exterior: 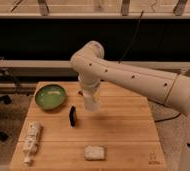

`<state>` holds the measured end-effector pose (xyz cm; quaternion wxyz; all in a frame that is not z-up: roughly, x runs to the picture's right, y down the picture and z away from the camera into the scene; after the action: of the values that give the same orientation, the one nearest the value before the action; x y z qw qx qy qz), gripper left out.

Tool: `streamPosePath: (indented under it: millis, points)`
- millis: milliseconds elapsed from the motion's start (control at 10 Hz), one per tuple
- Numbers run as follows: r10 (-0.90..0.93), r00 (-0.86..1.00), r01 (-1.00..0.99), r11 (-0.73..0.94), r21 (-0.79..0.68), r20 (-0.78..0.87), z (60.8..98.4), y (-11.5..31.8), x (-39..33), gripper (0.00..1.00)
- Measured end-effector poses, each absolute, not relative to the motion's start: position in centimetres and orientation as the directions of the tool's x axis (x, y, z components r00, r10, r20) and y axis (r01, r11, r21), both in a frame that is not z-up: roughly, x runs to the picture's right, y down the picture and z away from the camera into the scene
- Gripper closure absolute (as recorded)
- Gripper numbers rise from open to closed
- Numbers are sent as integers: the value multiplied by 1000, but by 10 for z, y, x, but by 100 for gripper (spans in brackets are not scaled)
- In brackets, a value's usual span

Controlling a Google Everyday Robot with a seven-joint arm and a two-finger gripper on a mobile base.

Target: Place the ceramic cup over the eraser

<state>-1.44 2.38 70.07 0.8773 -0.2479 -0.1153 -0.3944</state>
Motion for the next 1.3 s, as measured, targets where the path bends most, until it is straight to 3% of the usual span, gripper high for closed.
streamPosePath:
  millis: [300, 500, 900, 1300]
  points:
    - [-666, 645, 765, 564, -313, 376, 674, 4, -17, 100]
    - [-672, 611, 791, 533, -299, 418, 664, 15, -36, 100]
    - [-656, 526, 848, 448, -282, 541, 677, 63, -81, 100]
    - [-645, 475, 876, 406, -259, 598, 683, 76, -106, 100]
